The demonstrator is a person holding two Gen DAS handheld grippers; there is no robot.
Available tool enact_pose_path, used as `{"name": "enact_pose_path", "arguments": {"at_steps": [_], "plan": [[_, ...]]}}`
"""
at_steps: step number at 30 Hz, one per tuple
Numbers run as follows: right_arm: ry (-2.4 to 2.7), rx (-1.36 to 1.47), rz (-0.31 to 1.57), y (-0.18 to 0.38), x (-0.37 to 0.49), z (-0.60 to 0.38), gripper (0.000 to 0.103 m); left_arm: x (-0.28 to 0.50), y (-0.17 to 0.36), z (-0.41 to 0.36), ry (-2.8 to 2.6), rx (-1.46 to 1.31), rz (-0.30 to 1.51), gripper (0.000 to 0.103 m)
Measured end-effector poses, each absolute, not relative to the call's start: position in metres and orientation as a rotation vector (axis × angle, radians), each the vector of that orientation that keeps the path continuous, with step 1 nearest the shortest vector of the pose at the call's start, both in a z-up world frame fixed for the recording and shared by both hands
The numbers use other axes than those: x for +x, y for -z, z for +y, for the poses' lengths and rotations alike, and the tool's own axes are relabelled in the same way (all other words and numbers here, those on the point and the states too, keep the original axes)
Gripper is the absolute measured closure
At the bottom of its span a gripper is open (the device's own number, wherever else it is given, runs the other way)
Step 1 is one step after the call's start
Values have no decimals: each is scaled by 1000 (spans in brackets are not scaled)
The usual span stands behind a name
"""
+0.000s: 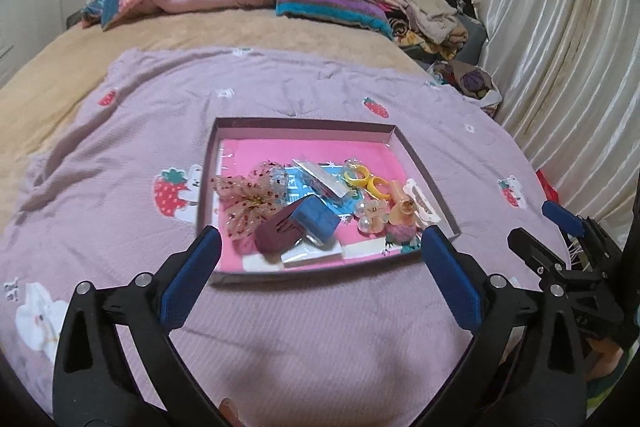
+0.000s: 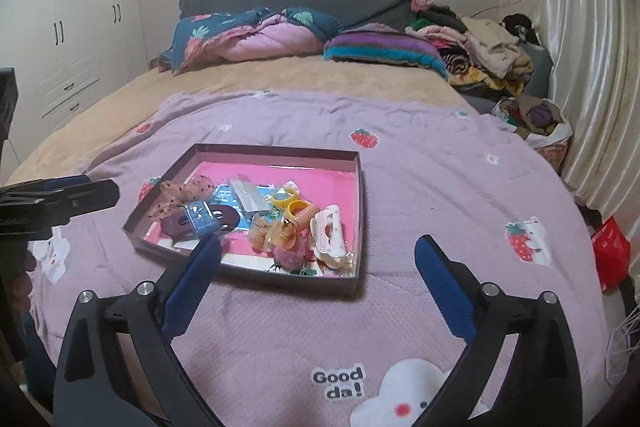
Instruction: Organize jewelry
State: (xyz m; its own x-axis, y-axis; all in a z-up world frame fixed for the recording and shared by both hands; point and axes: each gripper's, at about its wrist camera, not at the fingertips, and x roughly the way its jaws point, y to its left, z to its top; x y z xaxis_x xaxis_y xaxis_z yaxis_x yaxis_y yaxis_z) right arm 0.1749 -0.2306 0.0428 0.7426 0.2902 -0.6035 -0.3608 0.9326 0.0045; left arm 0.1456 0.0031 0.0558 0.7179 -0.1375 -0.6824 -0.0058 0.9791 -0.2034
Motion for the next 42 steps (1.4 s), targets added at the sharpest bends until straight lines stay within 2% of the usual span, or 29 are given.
{"name": "enact_pose_path", "arguments": {"at_steps": [21,42], "plan": [[-368,-110,681,-22,113,-225,4,76,-29,14,18,-202,738,10],[-381,-69,726,-3,99,-224,4,64,-19,10,24,-186,747,10]]}}
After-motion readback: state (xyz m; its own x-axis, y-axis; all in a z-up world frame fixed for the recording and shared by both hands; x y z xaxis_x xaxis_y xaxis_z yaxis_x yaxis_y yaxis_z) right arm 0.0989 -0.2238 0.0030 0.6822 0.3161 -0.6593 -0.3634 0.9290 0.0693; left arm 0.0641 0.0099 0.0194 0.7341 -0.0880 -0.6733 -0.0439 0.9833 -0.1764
